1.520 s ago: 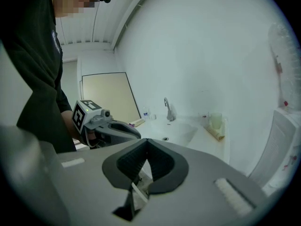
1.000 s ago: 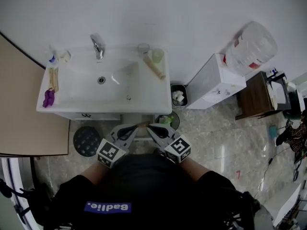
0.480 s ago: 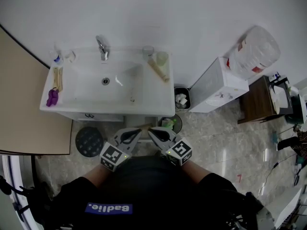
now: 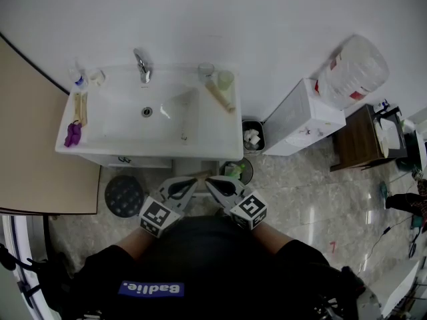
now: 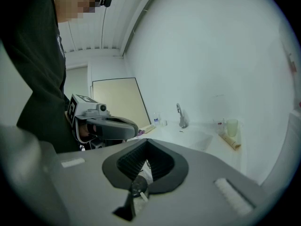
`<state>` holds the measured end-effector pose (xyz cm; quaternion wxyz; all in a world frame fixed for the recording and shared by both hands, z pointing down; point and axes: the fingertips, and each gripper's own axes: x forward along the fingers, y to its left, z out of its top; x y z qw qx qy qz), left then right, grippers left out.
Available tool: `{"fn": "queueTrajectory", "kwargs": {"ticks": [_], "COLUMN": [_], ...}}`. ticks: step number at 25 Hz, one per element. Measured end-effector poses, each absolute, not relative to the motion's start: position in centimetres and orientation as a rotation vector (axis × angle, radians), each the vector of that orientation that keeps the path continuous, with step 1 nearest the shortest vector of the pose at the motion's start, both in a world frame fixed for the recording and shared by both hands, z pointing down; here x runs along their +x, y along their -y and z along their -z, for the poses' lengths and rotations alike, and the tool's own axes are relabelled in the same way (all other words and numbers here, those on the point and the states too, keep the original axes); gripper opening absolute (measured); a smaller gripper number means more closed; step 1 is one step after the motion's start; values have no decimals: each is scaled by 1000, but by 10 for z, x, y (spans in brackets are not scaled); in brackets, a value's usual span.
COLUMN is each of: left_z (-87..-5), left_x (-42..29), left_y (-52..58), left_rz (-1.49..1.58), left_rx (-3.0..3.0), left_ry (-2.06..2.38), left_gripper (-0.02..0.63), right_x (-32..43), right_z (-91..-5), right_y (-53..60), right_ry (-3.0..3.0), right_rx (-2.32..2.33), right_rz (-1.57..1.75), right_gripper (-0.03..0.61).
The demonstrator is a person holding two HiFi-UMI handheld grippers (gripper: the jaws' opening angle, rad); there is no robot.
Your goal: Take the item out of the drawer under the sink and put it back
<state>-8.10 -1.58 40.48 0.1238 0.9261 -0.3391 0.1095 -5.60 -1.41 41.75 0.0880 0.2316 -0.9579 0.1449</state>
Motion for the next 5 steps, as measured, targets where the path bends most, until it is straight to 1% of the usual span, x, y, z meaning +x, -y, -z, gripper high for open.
{"fn": "queueTrajectory", "kwargs": {"ticks": [5], "left_z": [-403], "left_x": [-80], "left_y": [15], "left_rz": [-312], "left_rx": [2690], "left_ry": [990], "left_gripper": [8], "right_x": [-55], "right_z": [-416], "right_y": [13], "right_ry": [2852], "right_rx": [691], "right_rz": [-439], "right_gripper": [2]}}
